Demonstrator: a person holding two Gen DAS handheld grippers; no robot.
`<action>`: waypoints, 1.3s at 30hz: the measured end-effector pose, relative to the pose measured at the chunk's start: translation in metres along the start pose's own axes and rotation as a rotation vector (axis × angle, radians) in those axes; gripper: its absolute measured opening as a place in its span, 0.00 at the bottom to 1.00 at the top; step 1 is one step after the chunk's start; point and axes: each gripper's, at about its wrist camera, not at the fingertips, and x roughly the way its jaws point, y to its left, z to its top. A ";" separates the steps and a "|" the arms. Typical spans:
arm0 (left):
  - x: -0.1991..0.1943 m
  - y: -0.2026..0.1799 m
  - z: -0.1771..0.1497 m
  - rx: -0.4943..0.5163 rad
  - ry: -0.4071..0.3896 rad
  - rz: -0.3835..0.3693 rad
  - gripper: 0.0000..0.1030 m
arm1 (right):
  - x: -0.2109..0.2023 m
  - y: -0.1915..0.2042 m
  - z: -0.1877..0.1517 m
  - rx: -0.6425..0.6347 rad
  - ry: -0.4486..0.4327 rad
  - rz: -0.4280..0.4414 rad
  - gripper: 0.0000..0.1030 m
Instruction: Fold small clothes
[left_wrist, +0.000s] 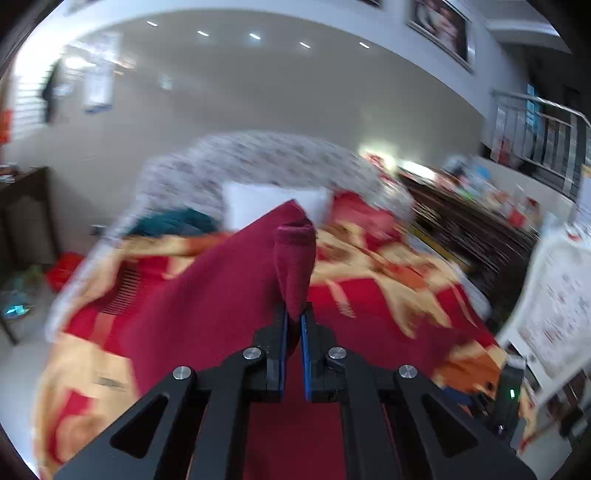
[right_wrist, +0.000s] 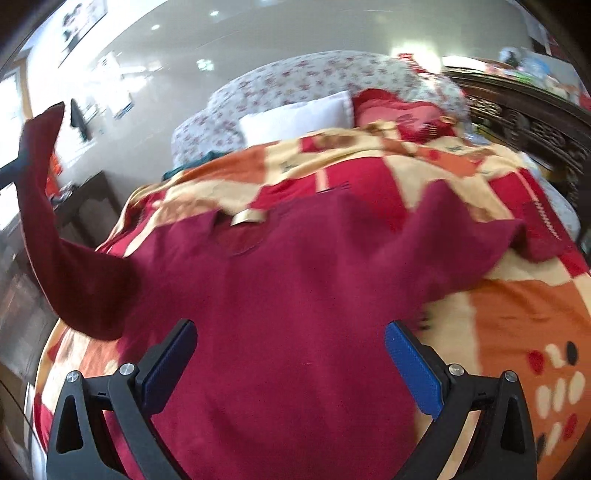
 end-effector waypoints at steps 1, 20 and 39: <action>0.016 -0.013 -0.008 0.004 0.024 -0.026 0.06 | -0.003 -0.010 0.001 0.016 -0.003 -0.013 1.00; 0.058 0.011 -0.091 0.144 0.085 0.160 0.80 | 0.028 -0.024 0.035 -0.124 0.005 -0.096 1.00; 0.113 0.122 -0.154 -0.089 0.250 0.388 0.80 | 0.076 -0.017 0.056 -0.274 0.014 -0.222 0.33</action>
